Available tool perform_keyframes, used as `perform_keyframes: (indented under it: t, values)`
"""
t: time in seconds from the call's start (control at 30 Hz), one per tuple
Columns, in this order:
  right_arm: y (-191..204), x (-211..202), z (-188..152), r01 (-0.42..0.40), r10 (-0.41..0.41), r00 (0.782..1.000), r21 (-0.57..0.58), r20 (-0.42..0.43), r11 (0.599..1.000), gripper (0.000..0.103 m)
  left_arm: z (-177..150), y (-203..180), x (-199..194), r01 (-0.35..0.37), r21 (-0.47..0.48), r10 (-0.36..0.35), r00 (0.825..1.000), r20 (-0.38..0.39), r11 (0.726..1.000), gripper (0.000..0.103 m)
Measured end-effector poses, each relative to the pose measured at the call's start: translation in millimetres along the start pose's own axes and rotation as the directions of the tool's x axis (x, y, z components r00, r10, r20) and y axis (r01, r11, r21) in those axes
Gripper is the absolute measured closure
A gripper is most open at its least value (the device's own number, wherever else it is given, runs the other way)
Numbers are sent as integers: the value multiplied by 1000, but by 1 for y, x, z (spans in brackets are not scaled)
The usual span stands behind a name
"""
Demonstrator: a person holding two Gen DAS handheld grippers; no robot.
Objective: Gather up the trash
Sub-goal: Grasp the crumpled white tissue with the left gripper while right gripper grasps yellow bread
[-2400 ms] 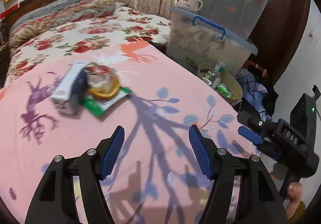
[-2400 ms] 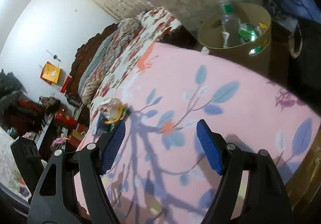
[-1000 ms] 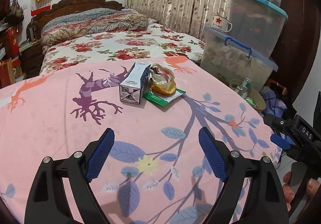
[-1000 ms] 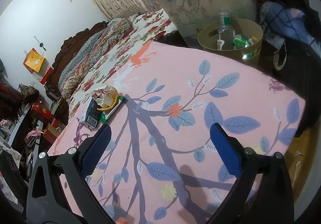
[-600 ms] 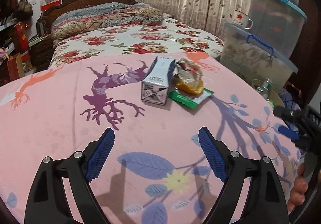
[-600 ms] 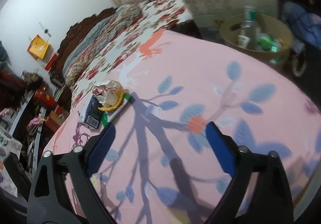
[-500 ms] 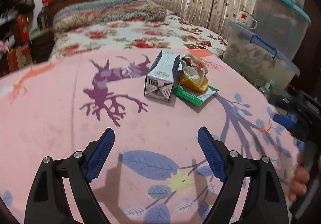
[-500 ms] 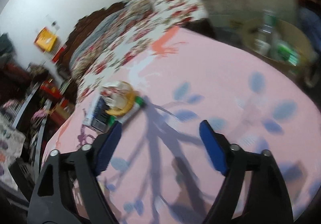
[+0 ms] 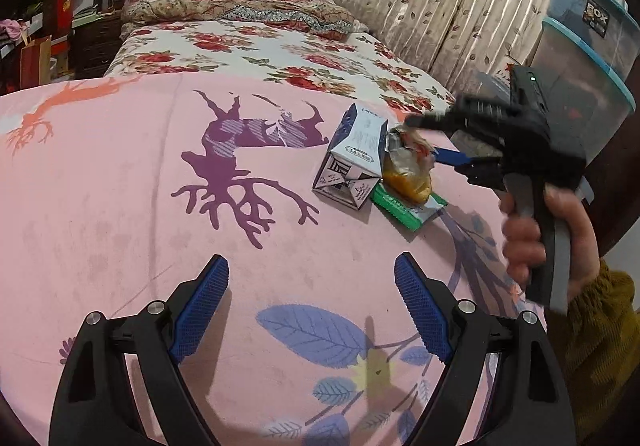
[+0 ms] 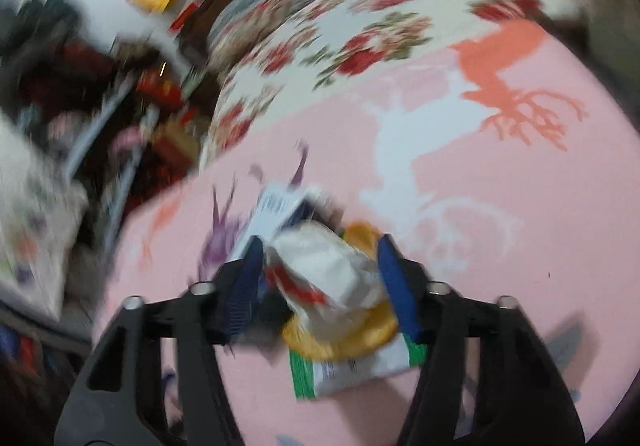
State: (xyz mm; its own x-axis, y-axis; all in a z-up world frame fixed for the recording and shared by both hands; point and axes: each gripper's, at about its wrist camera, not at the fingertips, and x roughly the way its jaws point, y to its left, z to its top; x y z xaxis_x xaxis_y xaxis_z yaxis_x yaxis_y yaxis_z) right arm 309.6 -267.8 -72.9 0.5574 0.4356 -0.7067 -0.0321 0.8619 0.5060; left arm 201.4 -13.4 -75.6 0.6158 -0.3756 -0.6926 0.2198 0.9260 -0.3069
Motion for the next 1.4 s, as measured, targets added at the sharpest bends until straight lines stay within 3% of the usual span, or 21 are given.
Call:
perform_keyframes:
  t: [0.03, 0.2, 0.3, 0.33, 0.37, 0.43, 0.57, 0.73, 0.83, 0.93, 1.0, 1.03, 1.07, 1.13, 1.17, 1.4]
  values:
    - [6, -3, -8, -6, 6, 1000, -35, -12, 999, 65, 0, -1, 0, 1, 2, -1, 1000, 2, 1000, 22]
    - [39, -41, -77, -150, 139, 988, -184, -72, 971, 66, 0, -1, -4, 45, 7, -45, 999, 12, 999, 22]
    - [52, -53, -122, -262, 229, 960, -226, -162, 938, 61, 0, 0, -8, 95, -2, -95, 995, 21, 995, 21]
    - [54, -56, -133, -277, 239, 955, -237, -177, 931, 49, 1, 1, -8, 107, -7, -107, 994, 20, 994, 21]
    - [54, -60, -143, -270, 234, 958, -246, -169, 931, 41, 1, 2, -8, 117, -16, -117, 993, 17, 993, 21]
    - [48, -68, -152, -235, 209, 969, -239, -128, 942, 40, 2, 5, -8, 122, -31, -122, 993, 7, 992, 21]
    - [19, -80, -147, -224, 221, 974, -124, -37, 967, 40, 2, 8, -16, 138, -58, -138, 990, 3, 989, 21]
    - [-18, -76, -105, -122, 121, 989, 15, 85, 992, 44, -2, -10, -23, 142, 21, -142, 990, 3, 990, 19]
    - [-27, -56, -73, -86, 81, 993, 52, 88, 995, 59, -6, -26, -17, 142, 58, -141, 990, -23, 988, 19]
    - [-24, -27, -48, -30, 28, 997, 36, 72, 999, 63, -6, -35, -9, 139, 74, -136, 989, -51, 988, 19]
    - [-22, -11, -42, -12, 11, 999, 27, 45, 1000, 72, -4, -42, -1, 121, 94, -115, 991, -68, 988, 19]
    - [-22, -1, -41, -13, 13, 1000, 27, 16, 1000, 85, -4, -44, 3, 116, 96, -109, 991, -74, 989, 21]
    - [-23, 0, -43, -17, 16, 1000, 36, 9, 999, 89, -4, -46, 9, 107, 97, -98, 991, -94, 990, 23]
    - [-25, -12, -51, -47, 44, 998, 60, 42, 997, 93, -4, -47, 18, 121, 91, -109, 986, -129, 988, 56]
    - [-26, -21, -56, -51, 46, 997, 65, 63, 997, 93, -7, -47, 23, 138, 85, -124, 980, -154, 987, 63]
    - [-58, -104, -134, -72, 44, 987, 174, 158, 982, 93, -19, -44, 16, 202, 74, -189, 970, -155, 976, 67]
